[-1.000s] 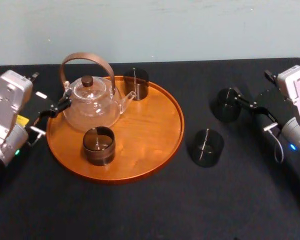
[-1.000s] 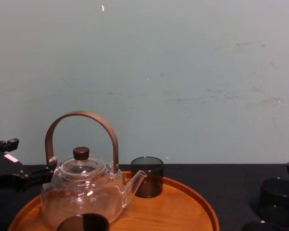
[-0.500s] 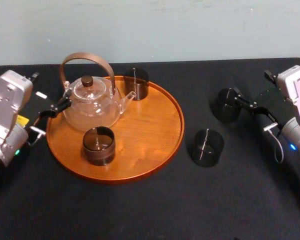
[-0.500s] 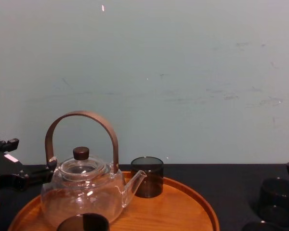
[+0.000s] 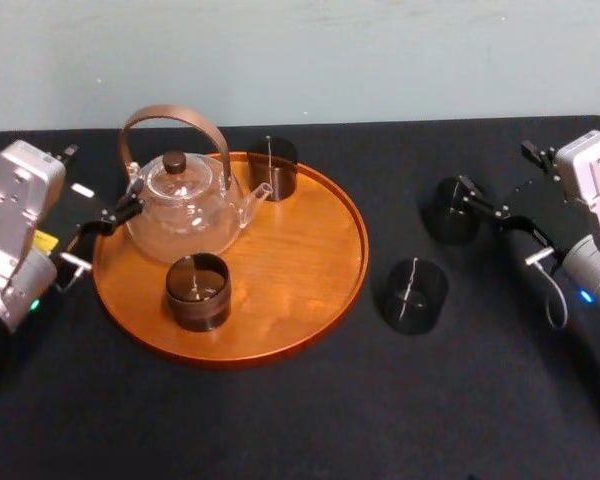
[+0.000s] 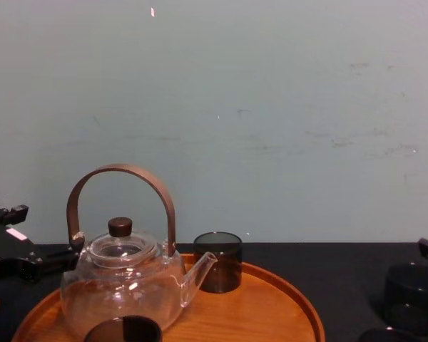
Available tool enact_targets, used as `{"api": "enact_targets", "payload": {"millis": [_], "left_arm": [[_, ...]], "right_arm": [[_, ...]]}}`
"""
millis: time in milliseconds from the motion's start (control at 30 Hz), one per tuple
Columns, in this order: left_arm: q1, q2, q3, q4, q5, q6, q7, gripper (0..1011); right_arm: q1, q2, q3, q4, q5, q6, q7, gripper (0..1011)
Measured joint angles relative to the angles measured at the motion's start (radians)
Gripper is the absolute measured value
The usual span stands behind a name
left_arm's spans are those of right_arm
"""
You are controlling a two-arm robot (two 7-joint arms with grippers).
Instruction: Pick up the glass from the table and place it on the tray.
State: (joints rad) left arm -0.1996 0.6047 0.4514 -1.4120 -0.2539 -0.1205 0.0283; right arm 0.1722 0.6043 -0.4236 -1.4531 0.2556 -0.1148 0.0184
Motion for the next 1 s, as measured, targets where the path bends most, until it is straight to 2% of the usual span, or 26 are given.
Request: {"api": "enact_targets", "payload": {"millis": [467,1000], "left_arm": [[0.000,0.000,0.000,0.000,0.000,0.000,0.000,1001],[0.000,0.000,0.000,0.000,0.000,0.000,0.000,1001]], "right_arm": [[-0.073,-0.005,0.007,-0.126,-0.023,0.029,0.032,1002],[-0.133,-0.025,-0.001,-0.205,-0.064,0.048,0.061,1002]]}}
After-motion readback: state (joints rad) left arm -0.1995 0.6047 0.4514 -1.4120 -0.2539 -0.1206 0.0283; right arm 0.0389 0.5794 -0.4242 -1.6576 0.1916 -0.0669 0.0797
